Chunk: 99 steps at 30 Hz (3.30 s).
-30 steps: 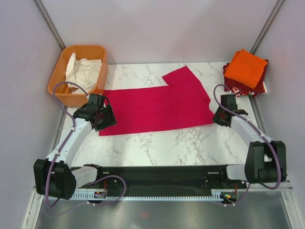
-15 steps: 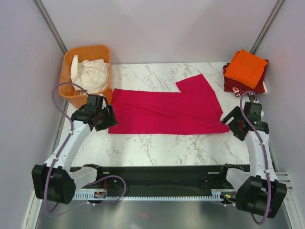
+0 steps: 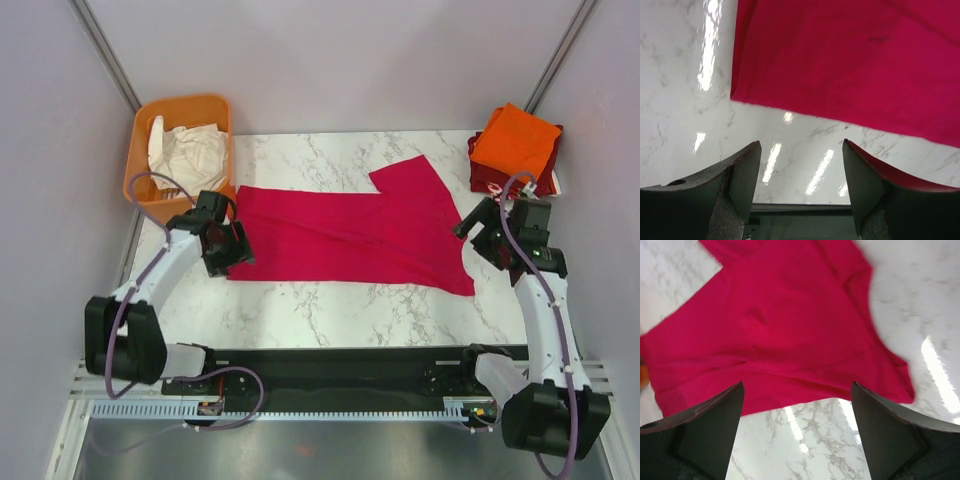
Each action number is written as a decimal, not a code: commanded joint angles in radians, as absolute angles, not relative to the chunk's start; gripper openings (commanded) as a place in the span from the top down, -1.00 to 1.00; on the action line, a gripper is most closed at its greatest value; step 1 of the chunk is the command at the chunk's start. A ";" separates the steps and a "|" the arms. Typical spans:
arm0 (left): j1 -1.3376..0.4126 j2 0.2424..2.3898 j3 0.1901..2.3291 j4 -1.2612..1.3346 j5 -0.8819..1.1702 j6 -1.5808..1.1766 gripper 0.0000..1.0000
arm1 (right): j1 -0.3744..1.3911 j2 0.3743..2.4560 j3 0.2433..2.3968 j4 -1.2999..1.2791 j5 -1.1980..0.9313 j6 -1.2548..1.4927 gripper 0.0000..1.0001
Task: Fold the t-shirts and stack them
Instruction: Fold the tshirt
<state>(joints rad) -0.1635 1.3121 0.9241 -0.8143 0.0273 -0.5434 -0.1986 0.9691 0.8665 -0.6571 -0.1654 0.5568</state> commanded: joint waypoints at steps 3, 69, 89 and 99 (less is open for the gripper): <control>-0.178 1.559 1.211 -0.704 0.000 -0.601 -0.46 | 0.038 1.118 0.893 -0.479 -0.181 0.595 -0.89; -0.215 0.868 0.862 -0.765 0.101 -0.445 -0.44 | 0.091 2.654 2.370 -0.456 0.179 0.345 0.96; -0.204 1.070 0.948 -0.752 -0.069 -0.477 -0.44 | 0.115 2.082 1.906 -0.296 0.132 0.213 1.00; -0.203 1.726 1.512 -0.712 -0.123 -0.428 -0.33 | 0.115 1.941 1.740 -0.281 0.092 0.256 1.00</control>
<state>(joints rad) -0.2089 1.5932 1.3975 -0.7429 -0.0647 -0.4667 0.1177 2.0022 1.7889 -0.3069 0.1242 0.2344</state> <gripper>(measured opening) 0.665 0.009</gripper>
